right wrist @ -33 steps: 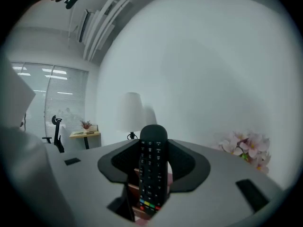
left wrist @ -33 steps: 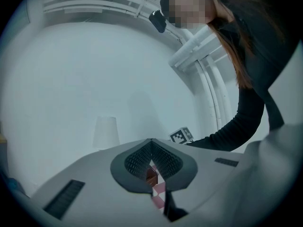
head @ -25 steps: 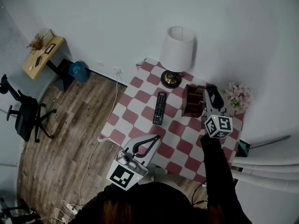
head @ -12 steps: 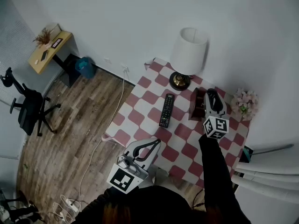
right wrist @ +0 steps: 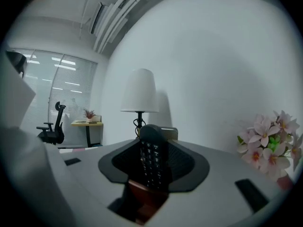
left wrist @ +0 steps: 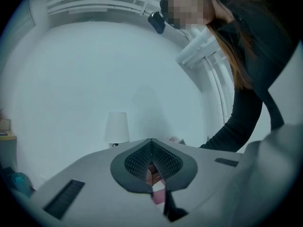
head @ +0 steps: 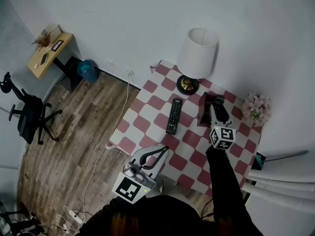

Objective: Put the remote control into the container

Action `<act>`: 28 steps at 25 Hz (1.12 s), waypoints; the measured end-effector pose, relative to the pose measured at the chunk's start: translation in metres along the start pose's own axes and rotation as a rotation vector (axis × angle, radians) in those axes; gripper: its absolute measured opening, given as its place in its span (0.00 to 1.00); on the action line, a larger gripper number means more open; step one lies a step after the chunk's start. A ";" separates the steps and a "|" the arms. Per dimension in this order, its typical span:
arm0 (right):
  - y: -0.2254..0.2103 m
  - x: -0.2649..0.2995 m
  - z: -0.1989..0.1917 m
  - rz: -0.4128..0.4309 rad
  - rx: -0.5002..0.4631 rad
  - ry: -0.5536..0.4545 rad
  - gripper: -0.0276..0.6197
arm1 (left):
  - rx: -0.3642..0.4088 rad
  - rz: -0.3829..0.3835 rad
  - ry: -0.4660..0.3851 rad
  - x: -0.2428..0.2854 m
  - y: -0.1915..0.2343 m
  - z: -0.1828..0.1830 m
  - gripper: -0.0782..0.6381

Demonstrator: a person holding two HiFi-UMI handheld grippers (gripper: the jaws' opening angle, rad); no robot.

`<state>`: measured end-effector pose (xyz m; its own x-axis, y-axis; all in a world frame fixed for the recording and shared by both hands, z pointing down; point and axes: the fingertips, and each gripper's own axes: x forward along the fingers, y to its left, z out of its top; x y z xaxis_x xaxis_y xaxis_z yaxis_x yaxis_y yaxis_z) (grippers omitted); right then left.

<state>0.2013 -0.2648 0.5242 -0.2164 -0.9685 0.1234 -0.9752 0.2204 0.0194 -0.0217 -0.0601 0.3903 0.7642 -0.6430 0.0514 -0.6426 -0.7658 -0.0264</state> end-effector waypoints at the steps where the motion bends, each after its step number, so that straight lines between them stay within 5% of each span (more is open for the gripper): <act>1: 0.000 0.000 -0.004 -0.002 -0.006 0.016 0.32 | -0.003 -0.002 0.002 0.000 0.000 0.000 0.11; 5: 0.000 -0.002 -0.012 -0.013 -0.023 0.053 0.22 | 0.003 -0.009 0.006 0.001 -0.001 0.000 0.11; 21: 0.002 -0.017 0.024 0.008 -0.010 -0.038 0.21 | -0.015 -0.012 -0.004 -0.002 -0.005 0.004 0.11; 28: 0.000 -0.027 0.047 -0.001 -0.011 -0.077 0.07 | 0.000 -0.033 -0.031 0.000 -0.010 0.011 0.11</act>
<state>0.2053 -0.2445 0.4743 -0.2190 -0.9746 0.0471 -0.9749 0.2205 0.0306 -0.0140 -0.0525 0.3794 0.7862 -0.6176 0.0210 -0.6172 -0.7864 -0.0253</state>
